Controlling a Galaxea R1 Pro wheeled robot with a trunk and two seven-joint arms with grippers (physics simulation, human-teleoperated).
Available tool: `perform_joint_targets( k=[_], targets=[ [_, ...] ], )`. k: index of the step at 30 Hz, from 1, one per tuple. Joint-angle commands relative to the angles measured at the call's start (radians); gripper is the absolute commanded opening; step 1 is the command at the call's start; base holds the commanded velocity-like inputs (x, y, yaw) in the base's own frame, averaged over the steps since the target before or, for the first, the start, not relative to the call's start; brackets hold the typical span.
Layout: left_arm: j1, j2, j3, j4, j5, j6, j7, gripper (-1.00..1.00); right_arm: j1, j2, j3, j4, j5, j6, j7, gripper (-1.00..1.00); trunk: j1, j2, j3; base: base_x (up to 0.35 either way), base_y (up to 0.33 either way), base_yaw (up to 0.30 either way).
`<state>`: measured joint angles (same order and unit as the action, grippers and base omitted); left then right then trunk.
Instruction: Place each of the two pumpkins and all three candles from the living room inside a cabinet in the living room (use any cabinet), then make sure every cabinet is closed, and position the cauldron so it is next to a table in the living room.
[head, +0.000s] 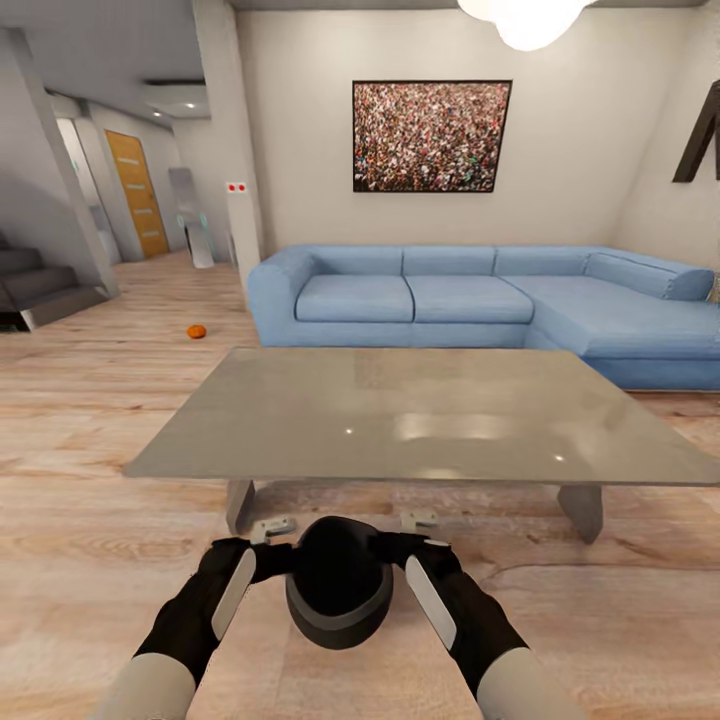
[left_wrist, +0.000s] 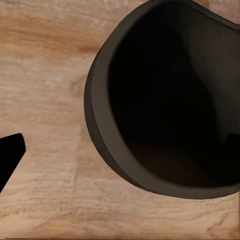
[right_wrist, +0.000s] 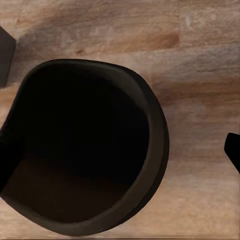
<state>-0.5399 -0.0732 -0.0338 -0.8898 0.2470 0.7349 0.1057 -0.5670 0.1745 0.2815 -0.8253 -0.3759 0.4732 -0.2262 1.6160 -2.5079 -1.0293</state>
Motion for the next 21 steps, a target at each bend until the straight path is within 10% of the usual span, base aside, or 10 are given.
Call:
perform_joint_targets(
  k=[1, 21],
  targets=[
    [-0.001, 0.005, 0.0, -0.002, 0.011, 0.009, 0.01, 1.0, 0.0, 0.0, 0.0, -0.008, -0.012, 0.018, -0.01, 1.0, -0.001, 0.0, 0.003, -0.009, 0.0, 0.0],
    [-0.008, 0.062, 0.017, -0.006, 0.011, 0.116, 0.009, 1.0, 0.0, 0.0, -0.002, -0.105, -0.062, 0.226, -0.016, 1.0, -0.01, 0.005, 0.08, -0.001, 0.0, 0.0]
  ],
)
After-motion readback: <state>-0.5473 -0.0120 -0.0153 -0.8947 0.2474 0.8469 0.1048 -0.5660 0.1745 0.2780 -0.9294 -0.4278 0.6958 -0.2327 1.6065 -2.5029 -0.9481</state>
